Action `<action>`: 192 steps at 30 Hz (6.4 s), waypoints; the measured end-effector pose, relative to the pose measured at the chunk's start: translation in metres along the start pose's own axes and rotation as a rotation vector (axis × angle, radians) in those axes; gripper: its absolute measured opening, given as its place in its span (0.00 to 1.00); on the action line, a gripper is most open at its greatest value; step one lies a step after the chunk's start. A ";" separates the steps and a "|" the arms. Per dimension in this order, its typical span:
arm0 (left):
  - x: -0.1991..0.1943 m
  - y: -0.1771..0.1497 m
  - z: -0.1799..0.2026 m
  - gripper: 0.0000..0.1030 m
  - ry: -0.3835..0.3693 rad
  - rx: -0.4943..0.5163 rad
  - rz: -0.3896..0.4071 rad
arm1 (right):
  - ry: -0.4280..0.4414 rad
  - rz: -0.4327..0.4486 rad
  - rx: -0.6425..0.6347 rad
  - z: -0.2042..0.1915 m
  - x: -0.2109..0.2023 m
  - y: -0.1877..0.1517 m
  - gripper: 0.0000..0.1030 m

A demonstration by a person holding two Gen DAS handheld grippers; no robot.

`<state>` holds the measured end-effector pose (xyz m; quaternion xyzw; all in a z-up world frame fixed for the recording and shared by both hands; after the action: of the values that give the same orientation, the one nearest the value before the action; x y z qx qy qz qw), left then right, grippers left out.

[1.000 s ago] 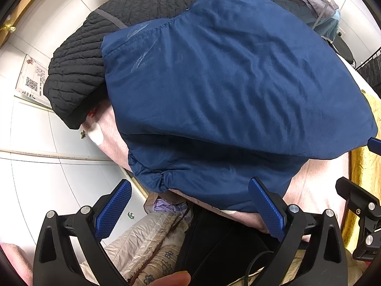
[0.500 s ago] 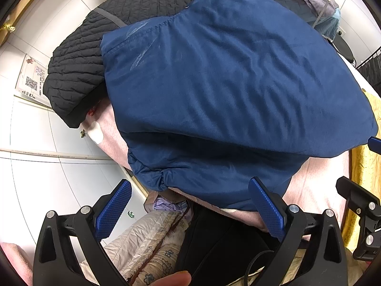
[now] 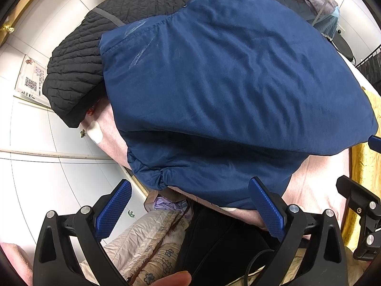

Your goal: Fold large clothes

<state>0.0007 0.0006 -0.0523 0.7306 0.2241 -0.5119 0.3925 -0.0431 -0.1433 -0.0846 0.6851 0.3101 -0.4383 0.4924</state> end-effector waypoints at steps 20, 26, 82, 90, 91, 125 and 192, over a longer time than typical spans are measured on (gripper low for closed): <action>0.000 0.001 0.000 0.94 0.000 0.000 -0.004 | -0.001 -0.003 -0.002 -0.003 0.000 -0.003 0.92; 0.000 0.000 0.001 0.94 0.000 0.001 -0.005 | -0.002 -0.003 -0.002 -0.003 0.000 -0.003 0.92; 0.053 -0.005 -0.144 0.94 -0.100 -0.497 -0.115 | 0.221 -0.090 -0.389 -0.025 0.111 0.146 0.28; 0.044 0.063 -0.133 0.94 -0.235 -0.434 -0.011 | 0.391 -0.198 -0.130 -0.011 0.043 -0.002 0.16; 0.046 0.067 -0.126 0.94 -0.267 -0.399 -0.040 | 0.398 -0.214 -0.107 -0.014 0.042 -0.024 0.16; 0.006 0.040 -0.128 0.94 -0.250 -0.435 0.120 | 0.333 0.140 -0.230 -0.021 -0.065 -0.042 0.77; -0.052 -0.015 0.060 0.12 -0.392 0.178 0.212 | 0.230 0.416 0.179 0.074 -0.142 0.062 0.88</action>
<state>-0.0641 -0.0353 -0.0195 0.6686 0.0199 -0.6175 0.4139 -0.0721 -0.2324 0.0593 0.8204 0.1762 -0.2725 0.4708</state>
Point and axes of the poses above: each gripper's, at about its wrist camera, not at the fingertips, and x roughly the way its jaws point, z to its right, y to its top, the point moved 4 cm from there along x, roughly the way its jaws point, and after that the axes turned 12 degrees about z, right-handed, at the moved point
